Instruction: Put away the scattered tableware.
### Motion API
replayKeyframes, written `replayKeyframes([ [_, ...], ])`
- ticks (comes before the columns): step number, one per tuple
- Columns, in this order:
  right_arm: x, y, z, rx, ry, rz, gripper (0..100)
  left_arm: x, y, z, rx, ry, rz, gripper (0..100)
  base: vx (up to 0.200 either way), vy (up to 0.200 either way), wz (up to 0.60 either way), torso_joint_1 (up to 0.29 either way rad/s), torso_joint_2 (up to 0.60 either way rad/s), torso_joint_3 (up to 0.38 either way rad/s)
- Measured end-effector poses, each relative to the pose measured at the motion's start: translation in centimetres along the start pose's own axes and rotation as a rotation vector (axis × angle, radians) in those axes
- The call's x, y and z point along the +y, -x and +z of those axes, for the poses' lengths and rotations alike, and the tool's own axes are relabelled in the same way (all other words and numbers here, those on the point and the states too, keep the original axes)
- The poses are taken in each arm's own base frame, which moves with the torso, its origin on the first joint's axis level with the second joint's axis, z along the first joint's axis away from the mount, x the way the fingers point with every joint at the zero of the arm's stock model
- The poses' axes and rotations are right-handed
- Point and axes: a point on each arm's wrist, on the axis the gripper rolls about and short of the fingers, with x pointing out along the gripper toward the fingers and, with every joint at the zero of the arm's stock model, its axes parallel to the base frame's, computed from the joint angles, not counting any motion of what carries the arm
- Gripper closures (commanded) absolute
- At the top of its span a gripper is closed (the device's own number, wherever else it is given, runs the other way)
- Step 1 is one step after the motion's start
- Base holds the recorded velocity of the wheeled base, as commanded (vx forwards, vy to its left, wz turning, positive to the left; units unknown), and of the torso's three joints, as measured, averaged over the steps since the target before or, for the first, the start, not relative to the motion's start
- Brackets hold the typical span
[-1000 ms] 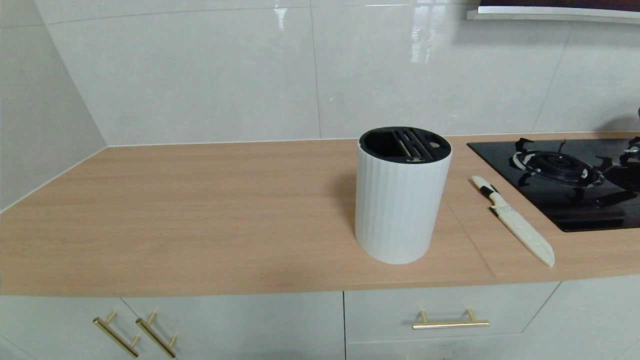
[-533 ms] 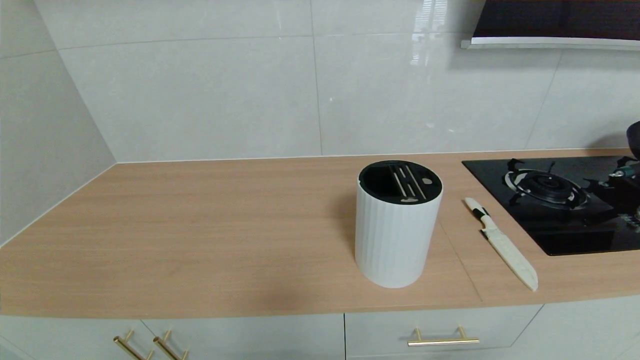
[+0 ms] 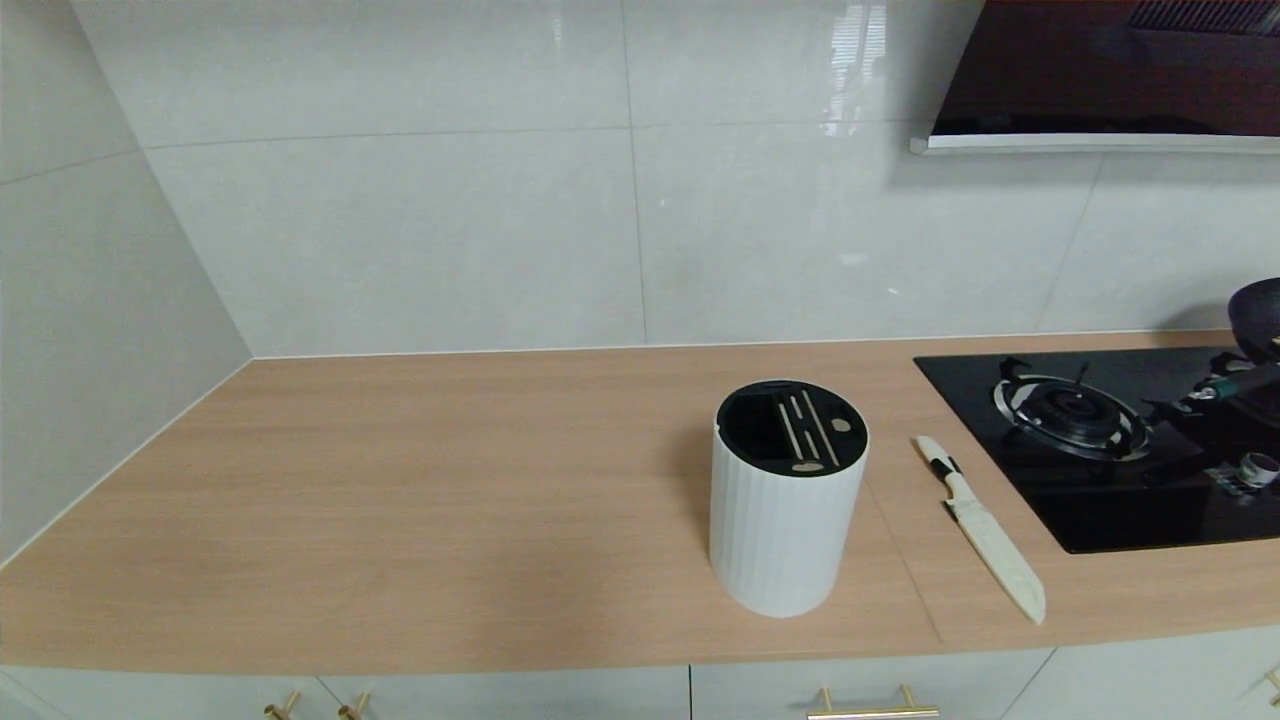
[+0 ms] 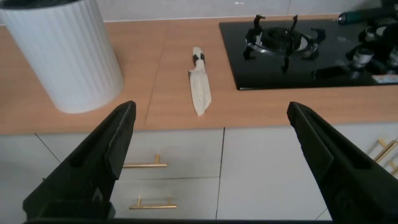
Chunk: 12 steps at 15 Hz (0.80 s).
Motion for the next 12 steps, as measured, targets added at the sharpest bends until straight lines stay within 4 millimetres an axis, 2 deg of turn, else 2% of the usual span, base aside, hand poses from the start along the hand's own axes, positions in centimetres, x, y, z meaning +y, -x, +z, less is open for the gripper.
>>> replayKeyframes([
  [7, 0.0, 0.0, 0.0, 0.0, 0.0, -0.001, 0, 0.0, 0.0, -0.01, 0.001, 0.0, 0.0, 0, 0.0, 0.0, 0.0, 0.0, 0.0, 0.0],
  [12, 0.0, 0.0, 0.0, 0.0, 0.001, -0.002, 0, 0.0, 0.0, -0.01, 0.001, 0.0, 0.0, 0, 0.0, 0.0, 0.0, 0.111, -0.23, -0.115],
])
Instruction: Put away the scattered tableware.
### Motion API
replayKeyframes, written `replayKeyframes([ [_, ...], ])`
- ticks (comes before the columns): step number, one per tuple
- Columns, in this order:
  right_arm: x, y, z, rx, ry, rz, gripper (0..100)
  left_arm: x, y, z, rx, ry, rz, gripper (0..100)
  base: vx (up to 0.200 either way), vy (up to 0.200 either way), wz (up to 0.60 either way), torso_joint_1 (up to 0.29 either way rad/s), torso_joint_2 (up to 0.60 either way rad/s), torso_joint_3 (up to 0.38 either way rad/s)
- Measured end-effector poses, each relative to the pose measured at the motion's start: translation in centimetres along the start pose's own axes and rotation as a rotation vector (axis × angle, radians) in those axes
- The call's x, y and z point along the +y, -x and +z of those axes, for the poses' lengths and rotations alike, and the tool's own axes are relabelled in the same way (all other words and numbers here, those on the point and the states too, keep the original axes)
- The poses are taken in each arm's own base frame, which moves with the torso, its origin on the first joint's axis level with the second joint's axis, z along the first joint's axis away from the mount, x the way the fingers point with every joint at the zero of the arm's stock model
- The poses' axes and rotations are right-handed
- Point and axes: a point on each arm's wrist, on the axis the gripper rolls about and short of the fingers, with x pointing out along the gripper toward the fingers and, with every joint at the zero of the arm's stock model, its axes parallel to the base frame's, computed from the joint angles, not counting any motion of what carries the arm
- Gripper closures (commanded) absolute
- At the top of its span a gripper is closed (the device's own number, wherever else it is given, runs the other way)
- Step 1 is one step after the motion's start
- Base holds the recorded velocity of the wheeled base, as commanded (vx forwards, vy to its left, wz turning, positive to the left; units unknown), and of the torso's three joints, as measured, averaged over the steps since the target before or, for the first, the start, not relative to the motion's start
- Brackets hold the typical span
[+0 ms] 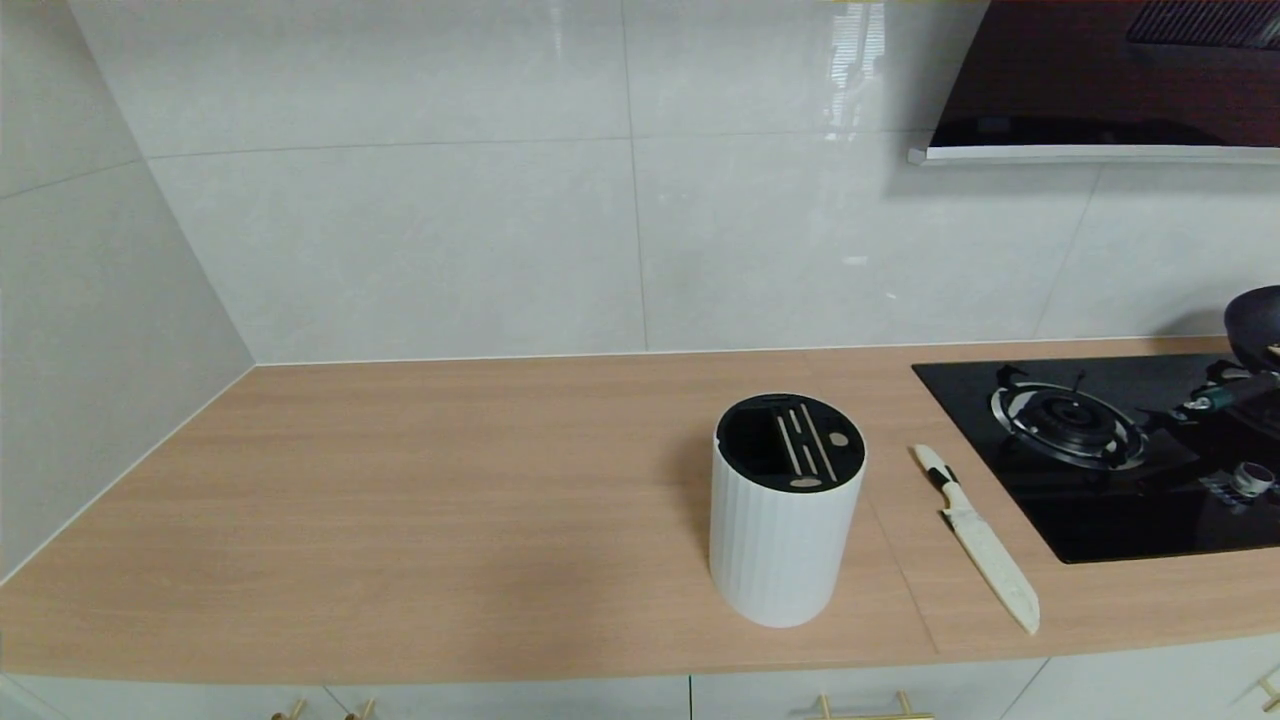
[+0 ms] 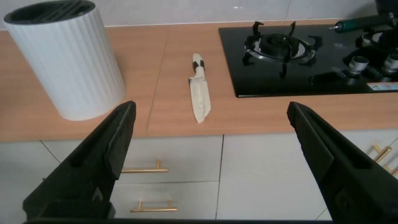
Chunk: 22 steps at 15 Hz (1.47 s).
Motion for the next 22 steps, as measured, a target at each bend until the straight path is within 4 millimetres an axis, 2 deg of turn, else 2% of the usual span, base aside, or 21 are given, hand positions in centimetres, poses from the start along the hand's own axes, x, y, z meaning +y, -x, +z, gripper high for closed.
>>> replayKeyframes([
  [3, 0.0, 0.0, 0.0, 0.0, 0.0, 0.001, 0, 0.0, 0.0, 0.0, 0.0, 0.0, 0.0, 0, 0.0, 0.0, 0.0, 0.0, 0.0, 0.0],
  [6, 0.0, 0.0, 0.0, 0.0, 0.0, 0.001, 0, 0.0, 0.0, 0.0, -0.001, 0.0, 0.0, 0, 0.0, 0.0, -0.6, 0.001, 0.0, 0.001],
  [19, 0.0, 0.0, 0.2, -0.006, 0.0, 0.023, 0, 0.0, 0.0, 0.0, -0.001, 0.002, 0.001, 0, 0.0, 0.0, 0.0, 0.0, 0.0, 0.0],
  [22, 0.2, 0.7, 5.2, -0.079, -0.05, 0.11, 0, 0.0, 0.0, 0.0, -0.001, 0.002, 0.001, 0, 0.0, 0.0, 0.0, 0.0, 0.0, 0.0],
])
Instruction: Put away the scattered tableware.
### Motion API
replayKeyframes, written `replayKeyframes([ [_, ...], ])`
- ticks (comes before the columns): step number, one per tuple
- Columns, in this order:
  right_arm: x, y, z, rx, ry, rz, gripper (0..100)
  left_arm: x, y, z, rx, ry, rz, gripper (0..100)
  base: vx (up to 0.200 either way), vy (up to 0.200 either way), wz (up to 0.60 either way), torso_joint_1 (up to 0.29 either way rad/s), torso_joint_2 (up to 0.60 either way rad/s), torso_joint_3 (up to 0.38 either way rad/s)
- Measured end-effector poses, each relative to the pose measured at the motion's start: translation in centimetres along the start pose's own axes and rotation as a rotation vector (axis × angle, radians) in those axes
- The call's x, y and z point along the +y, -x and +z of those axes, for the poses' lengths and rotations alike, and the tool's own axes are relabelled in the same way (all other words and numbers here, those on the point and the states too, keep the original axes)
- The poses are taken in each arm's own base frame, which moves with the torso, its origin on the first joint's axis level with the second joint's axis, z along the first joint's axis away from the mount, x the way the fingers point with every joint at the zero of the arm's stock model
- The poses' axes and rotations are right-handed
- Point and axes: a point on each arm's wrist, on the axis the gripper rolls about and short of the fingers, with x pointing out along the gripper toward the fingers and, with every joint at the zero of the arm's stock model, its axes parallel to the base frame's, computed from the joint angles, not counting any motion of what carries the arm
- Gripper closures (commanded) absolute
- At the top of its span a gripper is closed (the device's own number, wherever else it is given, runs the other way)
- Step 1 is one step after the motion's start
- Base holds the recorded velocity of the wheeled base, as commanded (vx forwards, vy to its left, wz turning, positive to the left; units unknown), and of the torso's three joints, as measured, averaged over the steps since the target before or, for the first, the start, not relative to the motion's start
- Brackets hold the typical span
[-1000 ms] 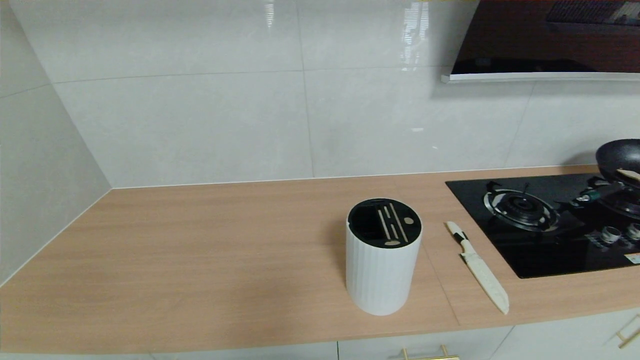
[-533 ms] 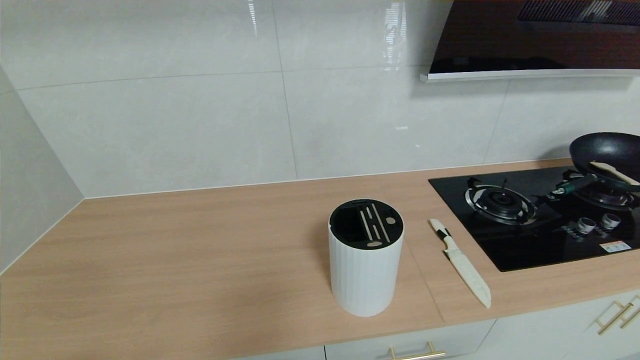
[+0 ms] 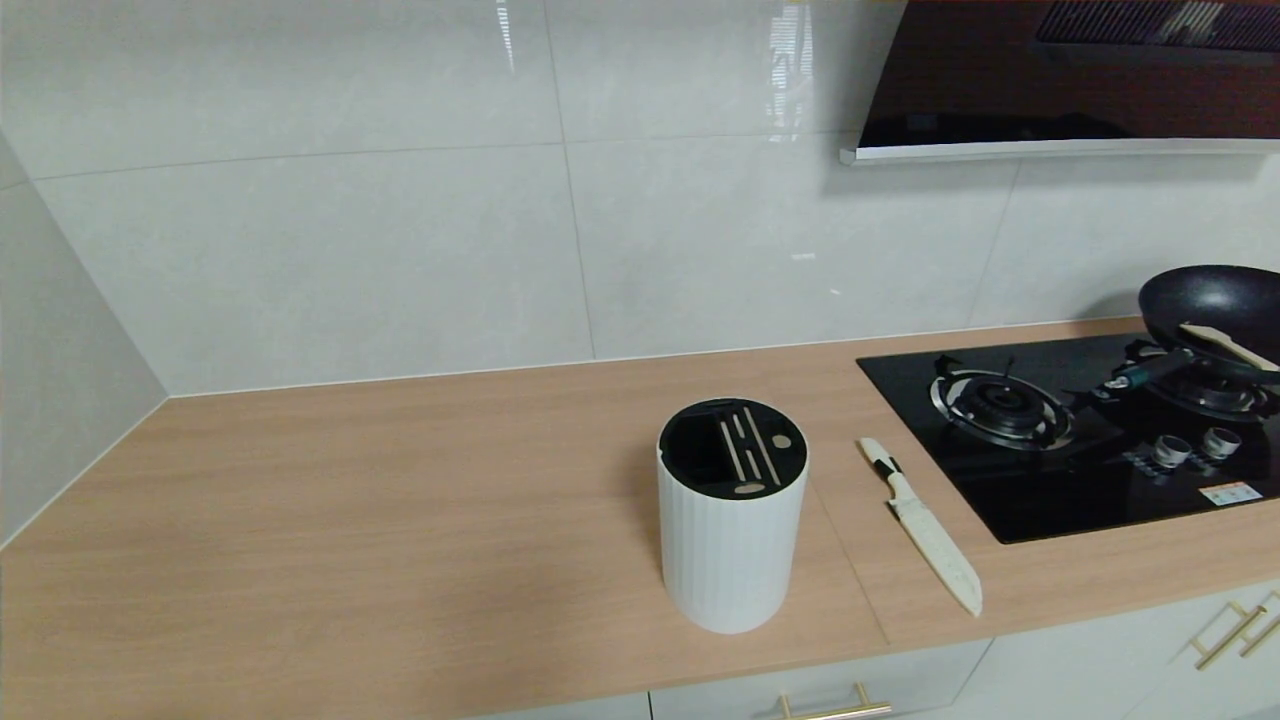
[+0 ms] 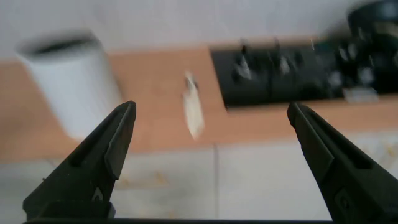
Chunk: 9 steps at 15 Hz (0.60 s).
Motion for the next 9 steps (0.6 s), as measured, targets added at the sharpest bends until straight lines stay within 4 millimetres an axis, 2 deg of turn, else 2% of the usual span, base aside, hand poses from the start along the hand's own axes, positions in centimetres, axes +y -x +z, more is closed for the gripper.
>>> replayKeyframes([
  [2, 0.1, -1.6, 2.8, 0.07, -0.017, 0.043, 0, 0.0, 0.0, 0.0, 0.0, 0.0, 0.0, 0, 0.0, 0.0, 0.0, 0.0, 0.0, 0.0],
  [3, 0.1, -3.0, 4.0, 0.127, -0.024, 0.056, 0, 0.0, 0.0, 0.0, 0.0, 0.0, 0.0, 0, 0.0, 0.0, 0.0, 0.0, 0.0, 0.0],
  [6, -0.1, -8.8, 6.7, 0.29, -0.042, 0.077, 0, 0.0, 0.0, 0.0, 0.0, 0.0, 0.0, 0, 0.0, 0.0, 0.0, 0.0, 0.0, 0.0],
  [9, -0.3, -15.6, 7.4, 0.452, -0.057, 0.089, 0, 0.0, 0.0, 0.0, 0.0, -0.001, 0.0, 0, 0.0, 0.0, 0.0, 0.0, 0.0, 0.0],
])
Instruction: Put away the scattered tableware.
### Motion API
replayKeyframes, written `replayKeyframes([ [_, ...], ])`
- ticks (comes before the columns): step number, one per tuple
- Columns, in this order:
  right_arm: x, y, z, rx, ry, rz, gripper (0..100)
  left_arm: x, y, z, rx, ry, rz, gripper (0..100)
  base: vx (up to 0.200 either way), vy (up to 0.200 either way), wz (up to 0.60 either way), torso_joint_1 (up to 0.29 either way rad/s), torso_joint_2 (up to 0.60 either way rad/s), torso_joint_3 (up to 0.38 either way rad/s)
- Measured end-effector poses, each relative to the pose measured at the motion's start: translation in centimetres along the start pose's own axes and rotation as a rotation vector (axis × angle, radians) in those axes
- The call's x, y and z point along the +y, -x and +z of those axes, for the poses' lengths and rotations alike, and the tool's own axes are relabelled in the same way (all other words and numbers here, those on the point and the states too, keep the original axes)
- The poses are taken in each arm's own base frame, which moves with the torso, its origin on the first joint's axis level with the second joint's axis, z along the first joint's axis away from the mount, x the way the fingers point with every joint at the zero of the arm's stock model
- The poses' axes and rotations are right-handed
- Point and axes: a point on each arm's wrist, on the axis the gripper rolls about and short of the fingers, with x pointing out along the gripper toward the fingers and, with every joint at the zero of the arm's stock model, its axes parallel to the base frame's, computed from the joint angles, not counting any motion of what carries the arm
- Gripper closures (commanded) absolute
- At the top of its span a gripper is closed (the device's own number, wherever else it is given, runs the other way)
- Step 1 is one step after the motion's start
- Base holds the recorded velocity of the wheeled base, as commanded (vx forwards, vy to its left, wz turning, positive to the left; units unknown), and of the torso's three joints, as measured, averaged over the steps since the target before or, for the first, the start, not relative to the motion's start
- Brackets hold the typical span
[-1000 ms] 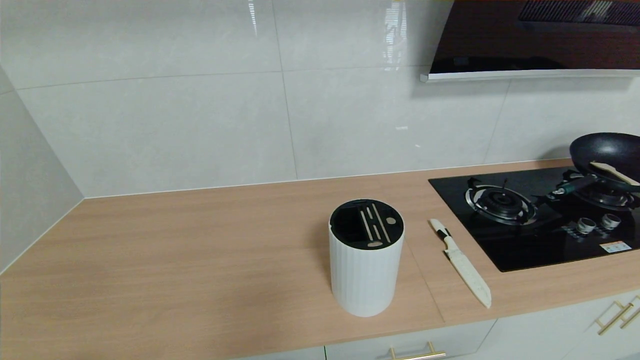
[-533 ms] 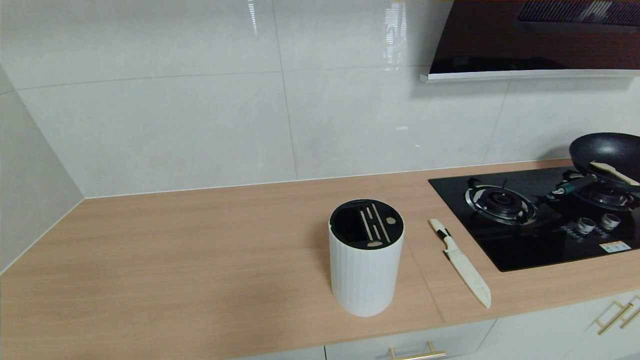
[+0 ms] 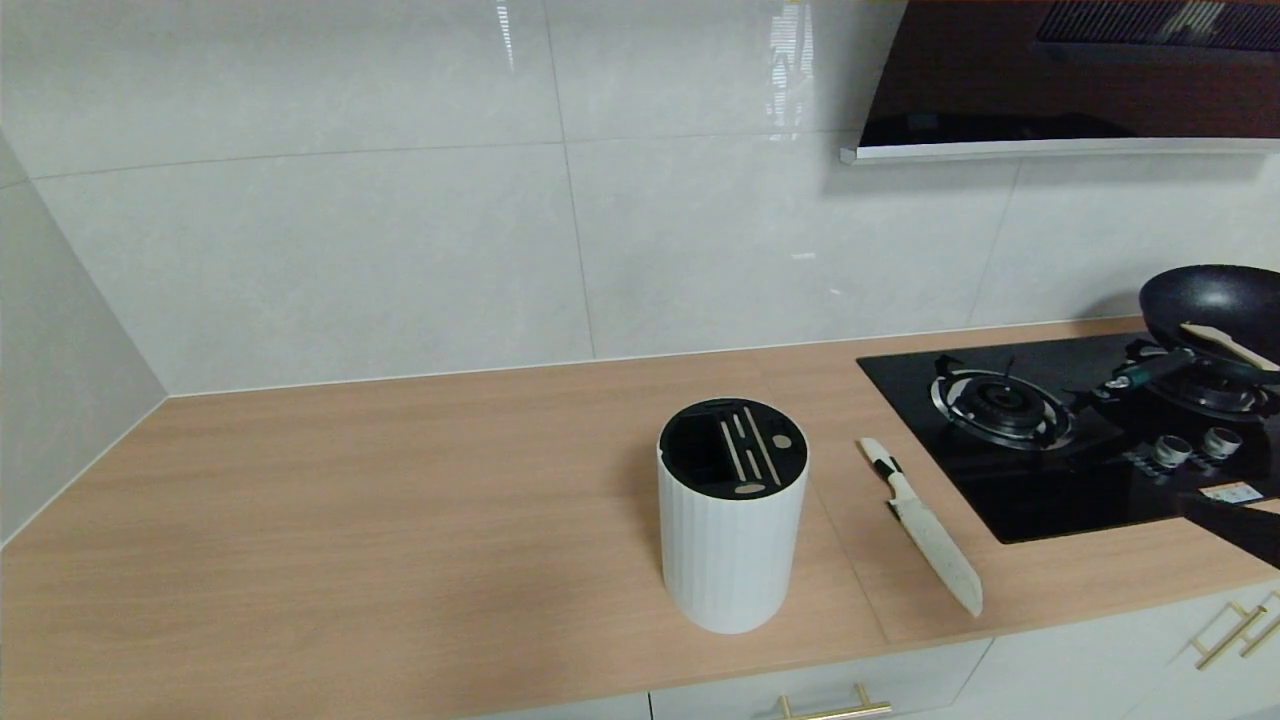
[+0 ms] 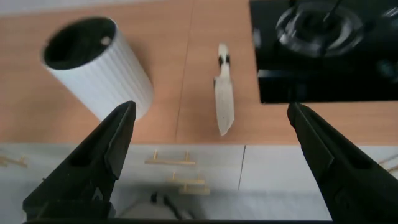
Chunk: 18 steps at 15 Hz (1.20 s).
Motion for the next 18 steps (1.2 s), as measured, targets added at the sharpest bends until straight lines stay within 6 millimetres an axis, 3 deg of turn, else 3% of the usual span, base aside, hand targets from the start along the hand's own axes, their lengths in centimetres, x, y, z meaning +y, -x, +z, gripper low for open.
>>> replayKeyframes([
  [3, -0.6, -6.8, 2.0, 0.118, -0.009, 0.014, 0, 0.0, 0.0, 0.0, 0.0, 0.0, 0.0, 0, 0.0, 0.0, 0.0, 0.0, 0.0, 0.0],
  [5, -0.6, -11.2, 2.2, 0.182, 0.008, 0.016, 0, 0.0, 0.0, 0.0, 0.001, -0.001, 0.0, 0, 0.0, 0.0, 0.0, 0.0, 0.0, 0.0],
  [10, -0.3, -20.2, -0.2, 0.271, 0.082, -0.064, 0, 0.0, 0.0, 0.0, 0.001, -0.001, 0.0, 0, 0.0, 0.0, 0.0, 0.0, 0.0, 0.0],
  [14, -0.8, -24.9, -3.8, 0.311, 0.107, -0.088, 0, 0.0, 0.0, 0.0, 0.001, -0.001, 0.0, 0, 0.0, 0.0, 0.0, 0.0, 0.0, 0.0],
  [18, -0.8, -27.9, -6.6, 0.308, 0.125, -0.109, 0, 0.0, 0.0, 0.0, 0.001, -0.001, 0.0, 0, 0.0, 0.0, 0.0, 0.0, 0.0, 0.0],
])
